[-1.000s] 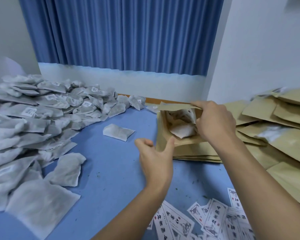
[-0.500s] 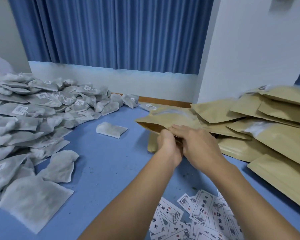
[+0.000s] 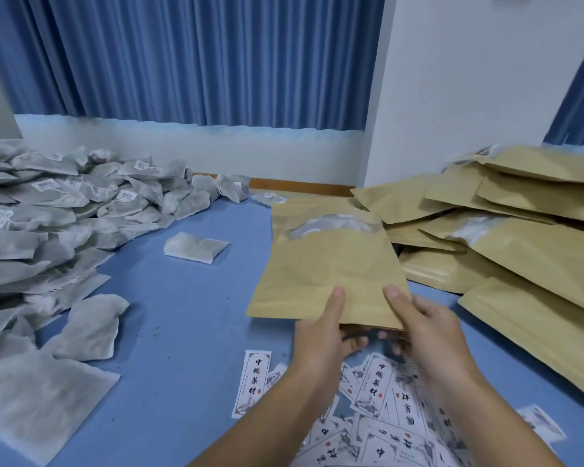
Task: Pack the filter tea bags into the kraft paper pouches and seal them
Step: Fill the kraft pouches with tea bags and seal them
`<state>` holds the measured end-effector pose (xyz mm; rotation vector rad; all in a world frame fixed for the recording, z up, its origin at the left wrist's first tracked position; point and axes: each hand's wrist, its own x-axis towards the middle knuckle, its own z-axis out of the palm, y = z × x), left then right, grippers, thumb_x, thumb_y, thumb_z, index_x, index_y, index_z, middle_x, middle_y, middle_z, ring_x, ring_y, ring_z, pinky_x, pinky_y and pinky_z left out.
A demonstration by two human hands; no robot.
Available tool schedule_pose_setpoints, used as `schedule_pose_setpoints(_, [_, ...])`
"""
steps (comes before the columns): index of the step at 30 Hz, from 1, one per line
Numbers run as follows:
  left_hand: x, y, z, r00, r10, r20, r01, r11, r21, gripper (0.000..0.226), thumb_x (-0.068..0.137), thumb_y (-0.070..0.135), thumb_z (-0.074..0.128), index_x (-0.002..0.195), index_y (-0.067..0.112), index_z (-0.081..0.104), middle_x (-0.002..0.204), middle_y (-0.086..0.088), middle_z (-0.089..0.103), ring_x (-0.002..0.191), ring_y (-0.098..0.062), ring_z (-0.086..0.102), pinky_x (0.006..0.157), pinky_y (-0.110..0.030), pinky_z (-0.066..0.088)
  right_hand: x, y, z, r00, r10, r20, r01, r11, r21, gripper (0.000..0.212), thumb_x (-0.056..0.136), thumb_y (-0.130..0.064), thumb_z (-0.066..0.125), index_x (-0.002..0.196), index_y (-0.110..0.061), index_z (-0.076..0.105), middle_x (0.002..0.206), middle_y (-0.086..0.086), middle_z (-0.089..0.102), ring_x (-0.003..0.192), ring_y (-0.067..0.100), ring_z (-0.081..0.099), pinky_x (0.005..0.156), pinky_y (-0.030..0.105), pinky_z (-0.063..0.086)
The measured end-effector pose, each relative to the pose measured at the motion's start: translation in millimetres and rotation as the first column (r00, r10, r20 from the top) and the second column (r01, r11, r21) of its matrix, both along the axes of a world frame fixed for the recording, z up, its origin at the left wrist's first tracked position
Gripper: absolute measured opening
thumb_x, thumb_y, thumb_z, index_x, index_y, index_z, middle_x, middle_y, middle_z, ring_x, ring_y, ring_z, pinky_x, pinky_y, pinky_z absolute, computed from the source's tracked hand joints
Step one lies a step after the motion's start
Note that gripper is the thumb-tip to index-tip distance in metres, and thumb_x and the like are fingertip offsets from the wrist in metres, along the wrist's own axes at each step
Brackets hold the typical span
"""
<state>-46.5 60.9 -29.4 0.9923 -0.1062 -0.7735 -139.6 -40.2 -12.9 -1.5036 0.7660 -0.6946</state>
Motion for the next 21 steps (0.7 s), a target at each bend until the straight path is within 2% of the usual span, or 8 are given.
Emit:
schedule_pose_setpoints(1, [-2.4,-0.9,-2.1,1.0,-0.013,0.024,0.013,1.0,0.019,0.031,0.093,0.029,0.071,0.112,0.004,0.068,0.092,-0.014,0.076,0.071,-0.024,0.07,0.063,-0.035,0.055,-1.6,1.3,1.2,0.998,0.067,-0.003,-0.067,0.996,0.051,0.038,0.087,-0.047,0.071,0.088,-0.009,0.072,0.072,0.023,0.068,0.055,0.025,0.054,0.051,0.034,0.042])
schedule_pose_setpoints(3, [-4.3,-0.6,-5.1,0.997,-0.044,0.068,0.04,0.998,0.054,0.029,0.089,0.023,0.076,0.106,0.0,0.07,0.08,-0.013,0.071,0.063,-0.021,0.062,0.056,-0.031,0.05,-4.0,3.2,-0.1,0.99,0.14,-0.024,-0.139,0.989,0.05,0.035,0.089,-0.04,0.071,0.085,-0.006,0.07,0.07,0.031,0.062,0.053,0.025,0.049,0.052,0.031,0.038])
schedule_pose_setpoints(6, [-1.7,3.1,-8.1,0.988,-0.101,0.115,0.086,0.988,0.127,0.027,0.083,0.026,0.081,0.09,0.003,0.07,0.067,-0.009,0.061,0.056,-0.017,0.051,0.048,-0.026,0.04,-7.3,1.3,1.7,0.976,0.216,0.022,-0.217,0.973,0.077,0.035,0.092,-0.034,0.068,0.085,0.0,0.064,0.064,0.019,0.057,0.048,0.019,0.045,0.045,0.024,0.034])
schedule_pose_setpoints(9, [2.0,6.4,-5.7,0.985,-0.124,0.118,0.109,0.986,0.126,0.026,0.083,0.024,0.081,0.085,0.002,0.067,0.062,-0.007,0.056,0.051,-0.015,0.047,0.047,-0.024,0.037,-10.3,0.6,6.0,0.953,0.295,0.076,-0.302,0.948,0.106,0.026,0.095,-0.025,0.066,0.086,0.0,0.065,0.066,0.014,0.059,0.045,0.013,0.045,0.042,0.019,0.035])
schedule_pose_setpoints(13, [-3.2,3.9,-3.4,0.99,-0.08,0.116,0.061,0.986,0.158,0.031,0.085,0.029,0.079,0.074,0.004,0.064,0.059,-0.008,0.054,0.044,-0.017,0.043,0.047,-0.026,0.031,-7.0,5.4,5.2,0.978,0.197,0.074,-0.2,0.979,0.041,0.022,0.095,-0.02,0.066,0.077,-0.008,0.067,0.062,0.012,0.058,0.047,0.014,0.044,0.05,0.027,0.038])
schedule_pose_setpoints(15, [-8.5,1.9,-0.6,0.99,-0.066,0.129,0.053,0.993,0.103,0.036,0.092,0.035,0.07,0.075,0.003,0.064,0.061,-0.012,0.057,0.045,-0.02,0.047,0.044,-0.025,0.028,-3.6,12.8,3.4,0.981,0.111,0.161,-0.13,0.985,0.112,0.024,0.094,-0.02,0.067,0.076,-0.005,0.064,0.061,0.012,0.057,0.046,0.015,0.044,0.048,0.027,0.037])
schedule_pose_setpoints(18, [-11.1,1.8,5.2,0.994,-0.094,0.056,0.092,0.995,0.036,0.044,0.096,0.041,0.061,0.074,0.003,0.062,0.058,-0.013,0.056,0.045,-0.021,0.051,0.041,-0.023,0.027,0.9,24.1,0.6,0.96,0.057,0.276,-0.119,0.97,0.214,0.024,0.091,-0.02,0.07,0.078,-0.002,0.061,0.058,0.013,0.052,0.046,0.017,0.044,0.042,0.023,0.036])
schedule_pose_setpoints(21, [-0.4,4.3,2.1,0.997,0.075,-0.011,-0.074,0.996,0.058,0.043,0.091,0.037,0.068,0.059,0.009,0.058,0.054,-0.007,0.049,0.041,-0.016,0.038,0.041,-0.02,0.02,-0.7,15.3,5.4,0.952,-0.075,0.297,0.0,0.969,0.246,0.016,0.092,-0.016,0.069,0.085,-0.003,0.063,0.059,0.005,0.05,0.046,0.012,0.04,0.04,0.021,0.032])
